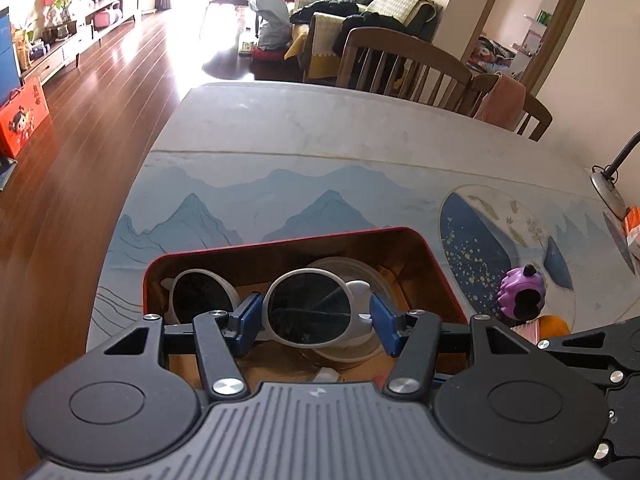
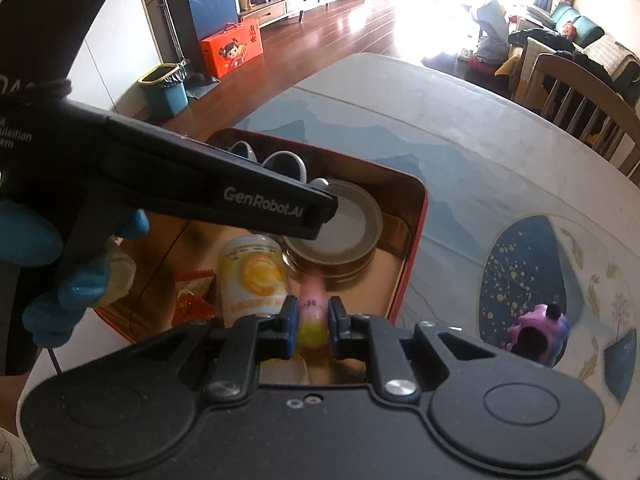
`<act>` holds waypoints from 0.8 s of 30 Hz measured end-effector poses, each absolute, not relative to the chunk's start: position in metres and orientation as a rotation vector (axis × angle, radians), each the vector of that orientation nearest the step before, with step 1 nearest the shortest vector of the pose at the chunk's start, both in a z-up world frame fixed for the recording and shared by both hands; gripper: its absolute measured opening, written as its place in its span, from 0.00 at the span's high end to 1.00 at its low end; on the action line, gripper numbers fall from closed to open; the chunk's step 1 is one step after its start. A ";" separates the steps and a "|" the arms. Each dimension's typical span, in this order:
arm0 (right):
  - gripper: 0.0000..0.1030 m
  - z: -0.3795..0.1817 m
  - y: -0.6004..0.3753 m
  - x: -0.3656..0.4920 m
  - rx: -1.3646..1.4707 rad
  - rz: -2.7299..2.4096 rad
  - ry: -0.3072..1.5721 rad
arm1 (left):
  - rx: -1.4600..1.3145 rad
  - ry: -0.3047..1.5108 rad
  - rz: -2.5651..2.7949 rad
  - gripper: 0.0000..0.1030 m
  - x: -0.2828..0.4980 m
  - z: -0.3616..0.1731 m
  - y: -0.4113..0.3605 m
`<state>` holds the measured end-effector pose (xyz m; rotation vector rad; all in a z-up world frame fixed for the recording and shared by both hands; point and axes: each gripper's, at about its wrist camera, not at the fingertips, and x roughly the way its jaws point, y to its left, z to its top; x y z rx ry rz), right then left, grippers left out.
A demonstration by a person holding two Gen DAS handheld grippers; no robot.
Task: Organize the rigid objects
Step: 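Carry the sunglasses and marker into the red tin and open both grippers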
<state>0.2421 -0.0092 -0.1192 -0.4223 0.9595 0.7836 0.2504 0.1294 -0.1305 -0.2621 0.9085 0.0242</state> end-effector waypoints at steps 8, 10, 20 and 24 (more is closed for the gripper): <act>0.79 -0.118 -0.016 0.239 -0.403 0.775 0.965 | -0.261 0.946 0.034 0.44 0.250 -0.140 0.129; 0.78 -0.116 -0.018 0.238 -0.395 0.776 0.962 | -0.267 0.952 0.035 0.44 0.250 -0.141 0.130; 0.69 -0.110 -0.030 0.233 -0.351 0.765 0.956 | -0.247 0.947 0.031 0.35 0.242 -0.135 0.123; 0.66 -0.105 -0.037 0.231 -0.328 0.761 0.953 | -0.238 0.935 0.034 0.34 0.236 -0.130 0.118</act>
